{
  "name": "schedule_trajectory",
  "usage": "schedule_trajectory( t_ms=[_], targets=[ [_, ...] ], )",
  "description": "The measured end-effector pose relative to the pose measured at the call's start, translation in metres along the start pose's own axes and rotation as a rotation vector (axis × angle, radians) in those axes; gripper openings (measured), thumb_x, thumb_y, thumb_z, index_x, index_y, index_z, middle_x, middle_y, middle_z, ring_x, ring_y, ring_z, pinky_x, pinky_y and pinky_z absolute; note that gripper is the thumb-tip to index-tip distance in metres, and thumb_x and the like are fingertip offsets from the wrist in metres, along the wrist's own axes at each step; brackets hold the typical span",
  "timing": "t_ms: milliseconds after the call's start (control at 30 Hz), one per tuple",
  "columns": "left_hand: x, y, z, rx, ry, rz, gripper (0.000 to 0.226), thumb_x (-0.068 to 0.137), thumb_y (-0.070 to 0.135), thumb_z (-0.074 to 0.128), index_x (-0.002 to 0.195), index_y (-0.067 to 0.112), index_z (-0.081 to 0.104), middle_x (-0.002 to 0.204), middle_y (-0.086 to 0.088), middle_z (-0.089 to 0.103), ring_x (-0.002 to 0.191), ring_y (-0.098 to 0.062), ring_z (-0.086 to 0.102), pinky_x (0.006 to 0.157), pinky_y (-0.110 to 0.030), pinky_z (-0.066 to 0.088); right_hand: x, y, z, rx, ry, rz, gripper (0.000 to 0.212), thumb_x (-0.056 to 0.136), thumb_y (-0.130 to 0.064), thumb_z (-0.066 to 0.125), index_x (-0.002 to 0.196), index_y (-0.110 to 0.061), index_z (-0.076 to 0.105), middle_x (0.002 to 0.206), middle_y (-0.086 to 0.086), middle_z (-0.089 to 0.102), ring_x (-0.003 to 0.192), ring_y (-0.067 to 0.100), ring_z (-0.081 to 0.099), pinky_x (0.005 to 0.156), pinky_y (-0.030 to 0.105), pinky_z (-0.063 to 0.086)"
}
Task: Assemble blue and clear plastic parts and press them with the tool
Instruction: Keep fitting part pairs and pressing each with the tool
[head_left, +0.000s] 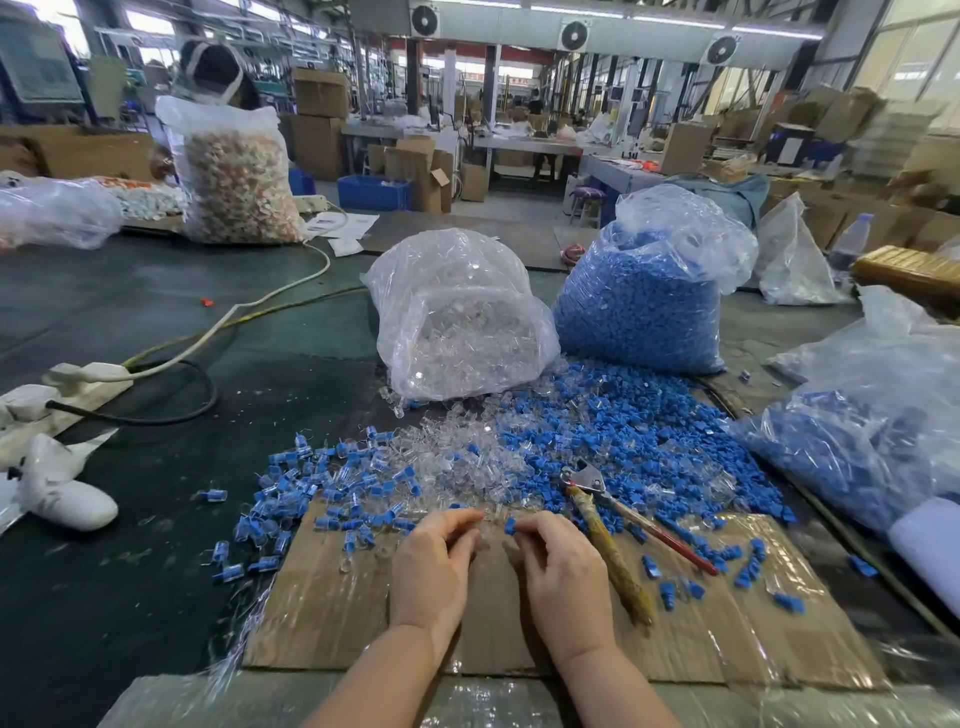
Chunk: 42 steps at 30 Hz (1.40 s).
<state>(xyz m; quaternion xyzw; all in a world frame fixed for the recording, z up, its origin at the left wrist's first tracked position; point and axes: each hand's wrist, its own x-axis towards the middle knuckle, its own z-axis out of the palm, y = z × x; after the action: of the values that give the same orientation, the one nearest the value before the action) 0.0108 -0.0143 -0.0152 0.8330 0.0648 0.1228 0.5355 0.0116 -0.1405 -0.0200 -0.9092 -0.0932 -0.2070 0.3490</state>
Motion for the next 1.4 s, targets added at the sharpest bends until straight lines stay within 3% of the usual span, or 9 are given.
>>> schedule_trajectory(
  t_ms=[233,433,600,767,1033,1267,1400],
  targets=[
    [0.009,0.013,-0.004,-0.132,-0.022,-0.139,0.018,0.089,0.011,0.059,0.082,0.027,0.060,0.082,0.010,0.064,0.079,0.000,0.058,0.063,-0.009,0.040,0.002,-0.010,-0.006,0.219,0.038,0.121,0.015,0.086,-0.010,0.065,0.083,-0.024,0.062,0.075,-0.014,0.063,0.073,0.001,0.059,0.068,0.013,0.044],
    [0.007,0.024,-0.003,-0.168,-0.019,-0.143,0.015,0.087,0.009,0.061,0.084,0.024,0.061,0.080,0.006,0.065,0.076,-0.003,0.060,0.059,-0.004,0.043,0.008,-0.023,-0.009,0.310,0.082,0.145,0.013,0.085,-0.014,0.066,0.080,-0.024,0.060,0.071,-0.013,0.062,0.074,0.000,0.057,0.064,0.013,0.044],
    [0.005,0.034,-0.005,-0.283,-0.028,-0.183,0.013,0.086,0.007,0.061,0.085,0.019,0.063,0.082,-0.002,0.066,0.078,-0.015,0.063,0.065,-0.020,0.051,0.011,-0.025,-0.011,0.267,0.101,0.165,0.009,0.087,-0.020,0.065,0.079,-0.018,0.061,0.070,-0.012,0.060,0.070,0.002,0.056,0.066,0.022,0.046],
    [0.004,0.040,-0.008,-0.402,-0.011,-0.232,0.011,0.087,0.002,0.060,0.086,0.012,0.063,0.077,-0.007,0.066,0.062,-0.012,0.058,0.051,-0.021,0.046,0.010,-0.027,-0.014,0.213,0.095,0.135,0.013,0.087,-0.020,0.065,0.076,-0.020,0.058,0.066,-0.013,0.057,0.066,0.002,0.054,0.064,0.023,0.045],
    [0.000,0.045,-0.006,-0.391,-0.029,-0.236,0.010,0.085,0.003,0.062,0.084,0.012,0.065,0.078,-0.011,0.069,0.070,-0.018,0.063,0.066,-0.031,0.052,0.010,-0.032,-0.013,0.022,0.050,0.119,0.015,0.088,-0.027,0.060,0.076,-0.021,0.055,0.069,-0.008,0.058,0.066,0.011,0.051,0.060,0.024,0.034],
    [0.000,0.042,-0.008,-0.426,-0.053,-0.263,0.011,0.087,0.003,0.060,0.086,0.013,0.063,0.077,-0.008,0.068,0.068,-0.013,0.063,0.059,-0.020,0.052,0.014,-0.031,-0.020,0.019,-0.012,0.076,0.013,0.089,-0.028,0.062,0.088,-0.016,0.065,0.081,-0.007,0.063,0.077,0.010,0.057,0.071,0.024,0.045],
    [0.000,0.044,-0.012,-0.540,-0.082,-0.324,0.015,0.090,0.004,0.055,0.095,0.017,0.062,0.075,-0.008,0.064,0.061,-0.015,0.058,0.052,-0.026,0.046,0.018,-0.020,-0.032,-0.007,0.087,0.123,0.025,0.088,-0.033,0.061,0.105,-0.015,0.062,0.094,-0.008,0.057,0.086,0.007,0.049,0.081,0.021,0.041]
  ],
)
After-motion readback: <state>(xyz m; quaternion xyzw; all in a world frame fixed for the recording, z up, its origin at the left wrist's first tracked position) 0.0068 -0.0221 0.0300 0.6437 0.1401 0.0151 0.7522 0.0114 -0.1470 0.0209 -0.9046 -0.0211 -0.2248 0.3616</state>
